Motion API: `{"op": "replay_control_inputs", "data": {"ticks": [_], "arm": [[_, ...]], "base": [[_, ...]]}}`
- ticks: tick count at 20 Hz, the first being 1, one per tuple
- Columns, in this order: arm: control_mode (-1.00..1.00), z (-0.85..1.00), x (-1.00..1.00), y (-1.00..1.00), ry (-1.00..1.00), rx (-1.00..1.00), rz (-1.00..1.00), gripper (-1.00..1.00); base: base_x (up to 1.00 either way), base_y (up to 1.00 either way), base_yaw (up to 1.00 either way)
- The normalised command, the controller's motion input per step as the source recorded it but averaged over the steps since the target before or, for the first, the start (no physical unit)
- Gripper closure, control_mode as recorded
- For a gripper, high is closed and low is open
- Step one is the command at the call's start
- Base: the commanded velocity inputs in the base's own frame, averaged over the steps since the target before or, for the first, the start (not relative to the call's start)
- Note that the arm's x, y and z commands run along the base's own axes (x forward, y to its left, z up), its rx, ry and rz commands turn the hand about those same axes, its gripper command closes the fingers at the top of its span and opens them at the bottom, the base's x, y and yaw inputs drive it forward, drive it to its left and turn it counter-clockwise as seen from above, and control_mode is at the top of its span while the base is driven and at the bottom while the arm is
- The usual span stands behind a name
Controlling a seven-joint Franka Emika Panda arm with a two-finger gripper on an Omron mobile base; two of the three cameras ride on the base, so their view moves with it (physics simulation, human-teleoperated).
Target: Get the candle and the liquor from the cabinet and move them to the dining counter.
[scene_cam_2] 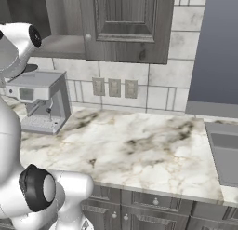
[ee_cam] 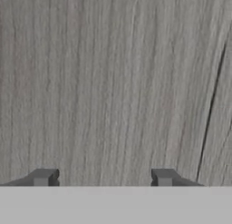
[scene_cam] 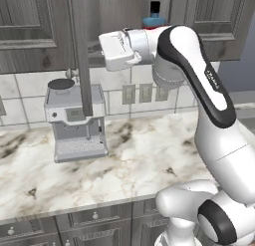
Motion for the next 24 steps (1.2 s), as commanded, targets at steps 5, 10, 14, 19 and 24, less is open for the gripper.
{"op": "replay_control_inputs", "data": {"ticks": [5,10,14,19,24], "arm": [[-1.00,0.12,-0.14,-0.49,-0.04,0.00,-0.09,-1.00],[-1.00,0.02,-0.32,-0.76,-0.04,-0.01,-0.17,-1.00],[-1.00,0.02,-0.30,-0.86,-0.01,-0.01,-0.26,-1.00],[-1.00,0.05,-0.20,-0.83,0.00,0.00,-0.36,-1.00],[-1.00,0.00,-0.21,-0.74,0.00,-0.01,-0.44,-1.00]], "base": [[0.00,0.00,0.00],[0.00,0.00,0.00],[0.00,0.00,0.00],[0.00,0.00,0.00],[0.00,0.00,0.00]]}}
